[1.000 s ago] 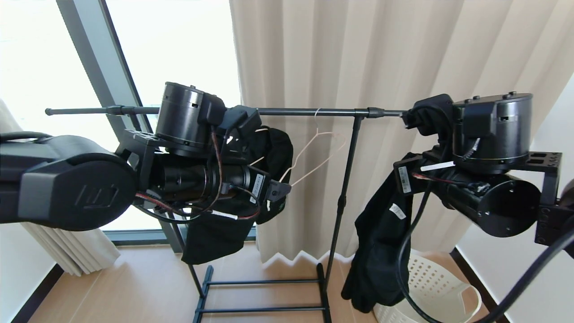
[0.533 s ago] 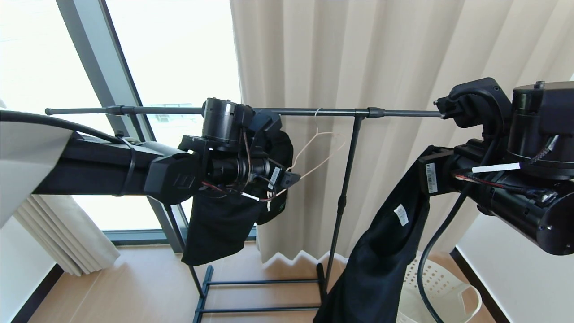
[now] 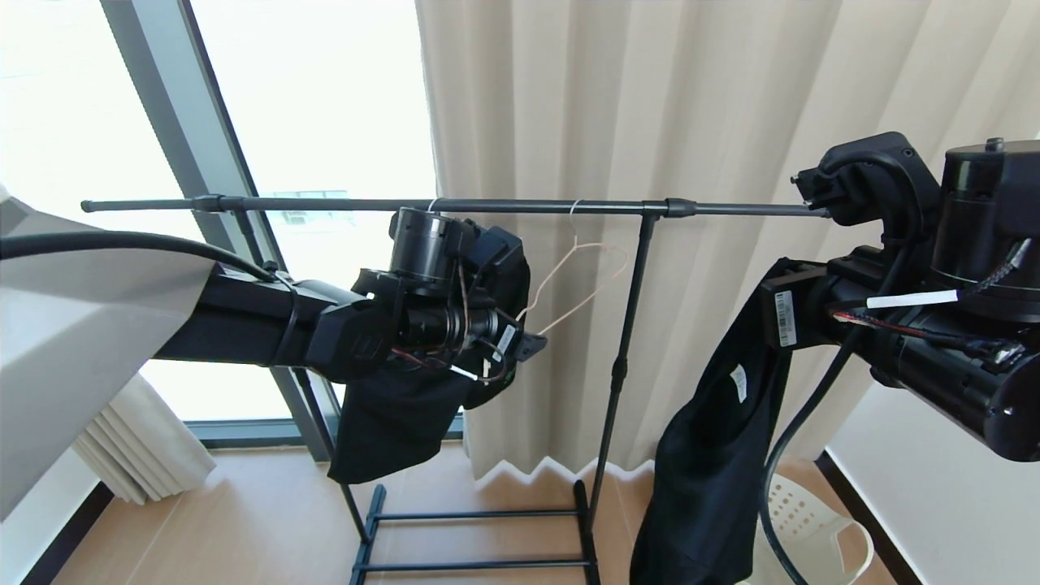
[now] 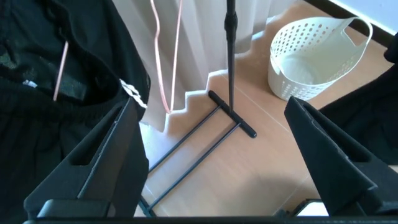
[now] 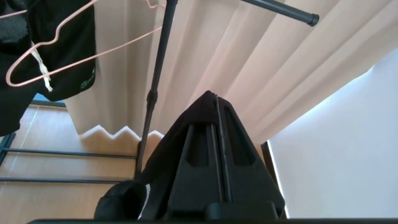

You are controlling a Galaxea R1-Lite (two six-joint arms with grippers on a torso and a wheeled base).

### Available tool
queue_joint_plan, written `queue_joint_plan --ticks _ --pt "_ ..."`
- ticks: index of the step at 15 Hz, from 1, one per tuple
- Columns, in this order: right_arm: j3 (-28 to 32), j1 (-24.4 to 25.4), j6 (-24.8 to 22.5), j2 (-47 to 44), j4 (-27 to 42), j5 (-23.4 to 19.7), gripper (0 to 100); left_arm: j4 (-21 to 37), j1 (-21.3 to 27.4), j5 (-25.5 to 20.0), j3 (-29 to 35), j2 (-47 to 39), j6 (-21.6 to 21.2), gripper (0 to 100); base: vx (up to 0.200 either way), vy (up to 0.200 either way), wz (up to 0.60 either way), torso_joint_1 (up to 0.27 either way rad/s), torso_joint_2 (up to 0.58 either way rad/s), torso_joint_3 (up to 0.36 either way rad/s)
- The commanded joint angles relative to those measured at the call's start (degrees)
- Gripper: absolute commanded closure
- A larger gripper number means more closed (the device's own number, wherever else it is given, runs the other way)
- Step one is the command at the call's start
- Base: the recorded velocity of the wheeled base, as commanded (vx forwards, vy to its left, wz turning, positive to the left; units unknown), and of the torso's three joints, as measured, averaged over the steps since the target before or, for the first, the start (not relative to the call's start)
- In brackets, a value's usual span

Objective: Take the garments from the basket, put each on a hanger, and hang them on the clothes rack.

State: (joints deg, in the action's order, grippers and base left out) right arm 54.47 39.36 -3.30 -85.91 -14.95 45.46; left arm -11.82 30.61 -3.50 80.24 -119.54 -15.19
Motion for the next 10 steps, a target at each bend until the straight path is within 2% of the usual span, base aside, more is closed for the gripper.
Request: queue_joint_plan --ticks 1,3,10 --pt "0.0 0.0 0.0 -0.5 0.0 0.0 100 -1.4 0.0 0.1 -1.0 -0.7 0.1 0 0.2 0.0 0.0 -0.002 0.0 0.002" --pt "0.1 0.0 0.0 -0.5 0.0 0.0 100 -3.5 0.2 0.1 -1.8 -1.4 0.1 0 0.2 0.0 0.0 0.017 0.01 0.0" --pt "0.3 0.0 0.0 -1.3 0.0 0.0 100 -3.9 0.2 0.5 1.4 -5.1 0.4 0 0.0 0.0 0.0 0.0 0.0 0.0"
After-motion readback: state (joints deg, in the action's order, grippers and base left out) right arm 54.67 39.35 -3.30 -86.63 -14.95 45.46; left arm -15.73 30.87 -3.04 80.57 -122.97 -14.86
